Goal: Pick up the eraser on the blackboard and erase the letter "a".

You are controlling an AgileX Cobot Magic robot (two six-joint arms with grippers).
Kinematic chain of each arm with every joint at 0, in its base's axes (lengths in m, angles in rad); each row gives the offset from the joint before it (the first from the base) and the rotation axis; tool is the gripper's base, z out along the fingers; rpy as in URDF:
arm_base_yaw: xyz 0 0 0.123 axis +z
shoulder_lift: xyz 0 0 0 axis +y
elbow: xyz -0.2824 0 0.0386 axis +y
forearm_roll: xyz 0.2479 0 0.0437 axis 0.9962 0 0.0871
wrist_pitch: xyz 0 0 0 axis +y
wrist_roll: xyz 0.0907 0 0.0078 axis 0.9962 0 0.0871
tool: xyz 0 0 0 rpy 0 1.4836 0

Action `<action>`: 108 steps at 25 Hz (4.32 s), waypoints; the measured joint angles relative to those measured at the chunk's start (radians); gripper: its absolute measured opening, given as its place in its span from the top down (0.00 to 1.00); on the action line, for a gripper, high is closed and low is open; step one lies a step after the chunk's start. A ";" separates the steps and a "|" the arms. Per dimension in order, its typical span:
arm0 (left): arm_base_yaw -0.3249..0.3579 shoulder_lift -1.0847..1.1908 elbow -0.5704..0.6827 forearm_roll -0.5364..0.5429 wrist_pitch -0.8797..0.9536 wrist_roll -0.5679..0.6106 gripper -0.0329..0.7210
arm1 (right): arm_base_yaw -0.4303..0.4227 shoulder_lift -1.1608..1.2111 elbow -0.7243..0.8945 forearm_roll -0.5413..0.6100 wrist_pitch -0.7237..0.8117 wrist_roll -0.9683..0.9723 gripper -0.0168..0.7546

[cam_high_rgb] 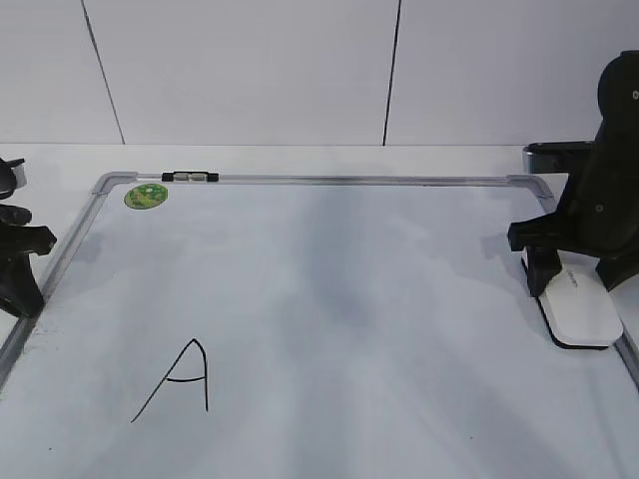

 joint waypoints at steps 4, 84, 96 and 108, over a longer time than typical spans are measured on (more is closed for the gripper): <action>0.000 0.000 0.000 0.000 0.000 0.000 0.89 | 0.000 0.000 0.000 0.000 -0.004 0.000 0.16; -0.020 -1.434 0.433 0.018 0.339 -0.084 0.55 | 0.000 -1.486 0.624 0.062 0.320 -0.129 0.21; -0.020 -1.517 0.625 0.071 0.339 -0.084 0.55 | 0.000 -1.647 0.718 -0.008 0.305 -0.137 0.21; -0.020 -1.521 0.657 0.124 0.207 -0.084 0.55 | 0.000 -1.649 0.758 0.004 0.211 -0.140 0.21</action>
